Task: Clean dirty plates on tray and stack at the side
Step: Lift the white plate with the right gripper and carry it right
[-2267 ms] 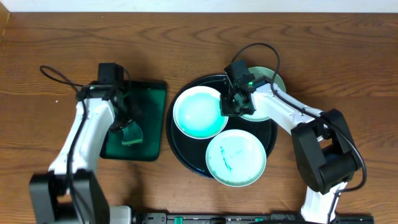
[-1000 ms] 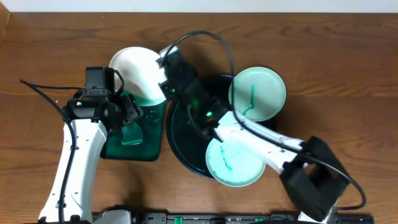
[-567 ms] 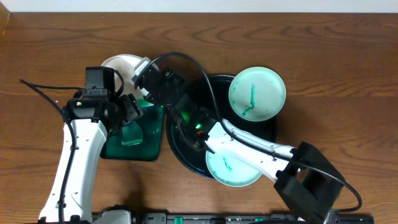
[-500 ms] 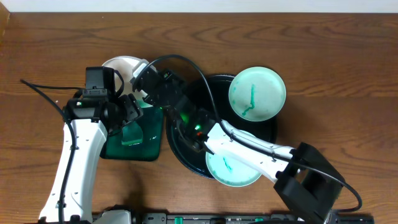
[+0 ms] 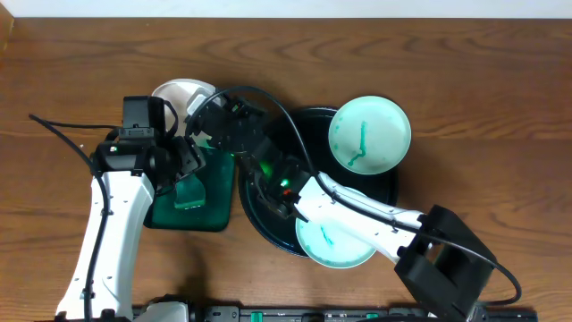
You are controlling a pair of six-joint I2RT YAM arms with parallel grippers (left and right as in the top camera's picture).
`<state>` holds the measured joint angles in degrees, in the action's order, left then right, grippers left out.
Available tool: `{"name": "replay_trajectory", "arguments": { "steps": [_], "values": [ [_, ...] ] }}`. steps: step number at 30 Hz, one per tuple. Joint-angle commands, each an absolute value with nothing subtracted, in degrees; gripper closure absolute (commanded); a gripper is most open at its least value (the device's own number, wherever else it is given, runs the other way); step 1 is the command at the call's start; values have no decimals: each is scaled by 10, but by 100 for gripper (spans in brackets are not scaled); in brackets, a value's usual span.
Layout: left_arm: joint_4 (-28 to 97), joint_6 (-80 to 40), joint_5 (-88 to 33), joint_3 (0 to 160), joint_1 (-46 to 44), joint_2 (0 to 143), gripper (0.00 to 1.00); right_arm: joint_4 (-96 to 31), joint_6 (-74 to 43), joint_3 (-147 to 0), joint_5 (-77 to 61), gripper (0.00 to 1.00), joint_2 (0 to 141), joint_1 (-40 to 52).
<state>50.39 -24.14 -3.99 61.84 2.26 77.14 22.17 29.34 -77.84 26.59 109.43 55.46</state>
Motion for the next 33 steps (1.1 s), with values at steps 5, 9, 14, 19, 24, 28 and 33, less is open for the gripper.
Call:
{"name": "replay_trajectory", "arguments": {
  "steps": [5, 9, 14, 19, 24, 28, 33],
  "values": [
    [506, -240, -39, 628, 26, 771, 20, 263, 349, -786, 297, 99, 1071, 557],
    [506, -240, -39, 628, 26, 771, 20, 271, 372, -786, 302, 99, 1071, 558],
    [506, -240, -39, 628, 26, 771, 20, 282, 389, -786, 314, 99, 1071, 561],
    [506, -240, -39, 628, 26, 771, 20, 286, 399, -786, 321, 99, 1071, 564],
    [506, -240, -39, 628, 26, 771, 20, 288, 399, -786, 322, 99, 1071, 564],
    [505, -240, -39, 628, 26, 771, 20, 289, 399, -786, 322, 99, 1071, 564],
    [506, -240, -39, 628, 26, 771, 20, 289, 399, -786, 322, 99, 1071, 564]
  ]
}}
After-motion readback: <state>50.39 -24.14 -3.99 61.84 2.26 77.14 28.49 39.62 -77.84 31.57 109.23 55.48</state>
